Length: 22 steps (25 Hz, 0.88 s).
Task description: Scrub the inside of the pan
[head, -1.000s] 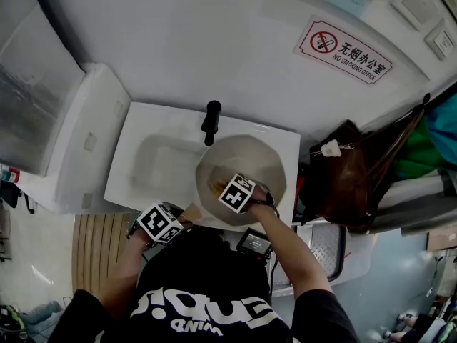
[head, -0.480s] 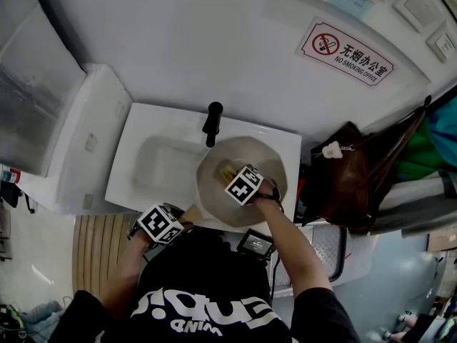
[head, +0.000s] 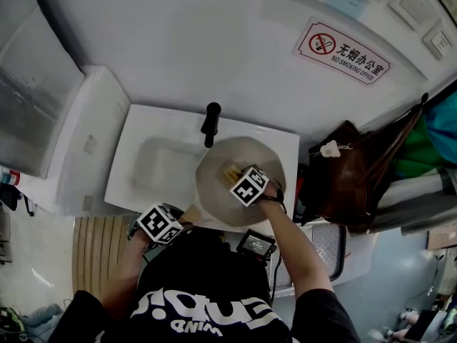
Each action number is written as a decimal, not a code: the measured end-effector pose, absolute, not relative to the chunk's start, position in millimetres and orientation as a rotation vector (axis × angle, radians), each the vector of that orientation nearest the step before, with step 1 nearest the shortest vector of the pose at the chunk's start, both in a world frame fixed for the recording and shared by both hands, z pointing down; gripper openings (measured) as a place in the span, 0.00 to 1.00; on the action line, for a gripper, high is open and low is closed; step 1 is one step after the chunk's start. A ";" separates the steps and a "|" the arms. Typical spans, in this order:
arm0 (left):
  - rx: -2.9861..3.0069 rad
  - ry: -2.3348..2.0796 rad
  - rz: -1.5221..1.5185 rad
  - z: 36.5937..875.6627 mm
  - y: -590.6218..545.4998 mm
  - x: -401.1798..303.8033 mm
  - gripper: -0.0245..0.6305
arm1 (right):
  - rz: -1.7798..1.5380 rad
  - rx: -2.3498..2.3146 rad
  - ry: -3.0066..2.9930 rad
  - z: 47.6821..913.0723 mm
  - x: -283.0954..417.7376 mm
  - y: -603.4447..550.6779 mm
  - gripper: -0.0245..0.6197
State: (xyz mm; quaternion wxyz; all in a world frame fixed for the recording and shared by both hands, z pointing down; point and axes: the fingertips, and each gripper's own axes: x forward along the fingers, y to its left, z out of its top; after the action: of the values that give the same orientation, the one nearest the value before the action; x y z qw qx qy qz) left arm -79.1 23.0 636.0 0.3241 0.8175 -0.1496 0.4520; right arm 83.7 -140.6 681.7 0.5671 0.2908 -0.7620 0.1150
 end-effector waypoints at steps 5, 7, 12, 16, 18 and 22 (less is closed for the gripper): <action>2.148 -0.400 1.177 636.9 22.5 -79.6 0.29 | 0.311 0.761 -1.905 657.8 70.5 -140.9 0.10; 2.149 -0.402 1.176 638.1 22.5 -80.1 0.29 | 0.286 0.785 -1.928 648.8 68.3 -141.9 0.10; 2.152 -0.406 1.166 642.1 22.7 -81.4 0.28 | 0.290 0.829 -1.970 634.3 68.1 -140.2 0.10; 2.162 -0.415 1.149 646.2 22.2 -83.3 0.28 | 0.290 0.835 -1.981 627.2 68.3 -137.4 0.10; 2.161 -0.417 1.142 649.8 22.0 -84.1 0.28 | 0.287 0.835 -1.983 625.5 67.6 -136.3 0.10; 2.163 -0.402 1.139 656.2 22.2 -84.4 0.28 | 0.283 0.841 -1.992 621.9 65.4 -135.9 0.10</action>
State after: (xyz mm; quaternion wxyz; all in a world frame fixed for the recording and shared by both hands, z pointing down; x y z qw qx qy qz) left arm -84.4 22.2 656.2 0.3259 0.8255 -0.1534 0.4346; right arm 65.4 -135.9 621.9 0.4622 0.3418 -0.8101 0.1152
